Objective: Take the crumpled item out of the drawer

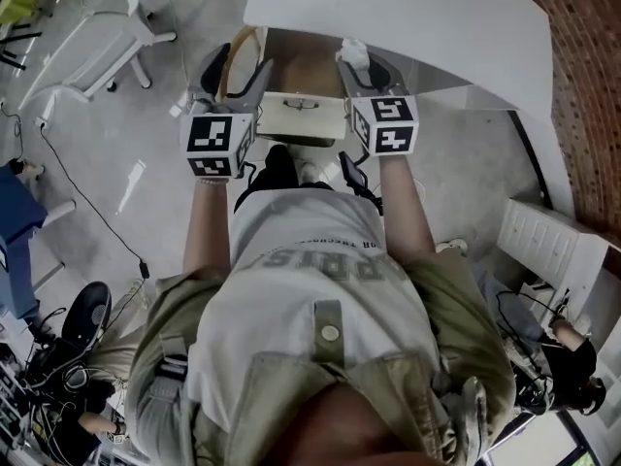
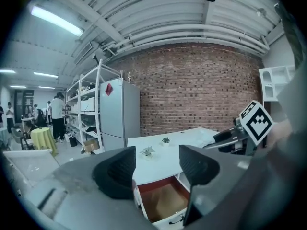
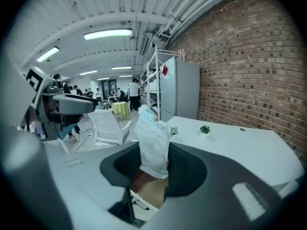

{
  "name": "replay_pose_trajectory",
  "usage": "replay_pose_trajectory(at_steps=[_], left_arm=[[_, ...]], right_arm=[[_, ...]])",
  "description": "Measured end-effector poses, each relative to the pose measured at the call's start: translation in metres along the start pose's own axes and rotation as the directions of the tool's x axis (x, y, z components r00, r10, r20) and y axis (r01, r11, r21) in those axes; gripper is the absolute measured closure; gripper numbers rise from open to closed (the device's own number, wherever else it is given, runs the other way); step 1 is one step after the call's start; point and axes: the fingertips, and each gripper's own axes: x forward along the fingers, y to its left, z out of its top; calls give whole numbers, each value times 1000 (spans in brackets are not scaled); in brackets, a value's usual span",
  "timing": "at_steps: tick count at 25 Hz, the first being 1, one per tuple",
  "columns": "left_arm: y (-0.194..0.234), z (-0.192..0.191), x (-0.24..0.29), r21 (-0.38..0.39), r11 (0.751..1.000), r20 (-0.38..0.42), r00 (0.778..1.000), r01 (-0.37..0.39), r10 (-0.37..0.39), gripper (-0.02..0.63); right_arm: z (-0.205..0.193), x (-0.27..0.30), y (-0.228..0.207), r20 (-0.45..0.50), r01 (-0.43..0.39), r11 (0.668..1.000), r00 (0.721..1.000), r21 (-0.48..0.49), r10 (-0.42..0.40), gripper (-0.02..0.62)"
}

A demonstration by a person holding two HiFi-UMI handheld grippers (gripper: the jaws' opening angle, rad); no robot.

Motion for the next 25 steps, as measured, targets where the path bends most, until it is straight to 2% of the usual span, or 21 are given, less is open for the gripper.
replay_pose_trajectory(at_steps=[5, 12, 15, 20, 25], left_arm=[[-3, 13, 13, 35, 999, 19, 1000, 21, -22, 364], [-5, 21, 20, 67, 997, 31, 999, 29, -31, 493], [-4, 22, 22, 77, 996, 28, 999, 35, -38, 512], [-2, 29, 18, 85, 996, 50, 998, 36, -40, 575], [4, 31, 14, 78, 997, 70, 997, 22, -28, 598]], right_arm=[[23, -24, -11, 119, 69, 996, 990, 56, -75, 453], [44, -48, -20, 248, 134, 988, 957, 79, -150, 453], [52, -55, -22, 304, 159, 985, 937, 71, -173, 453], [65, -67, -20, 351, 197, 979, 914, 60, -205, 453], [74, -74, -16, 382, 220, 974, 898, 44, -220, 453]])
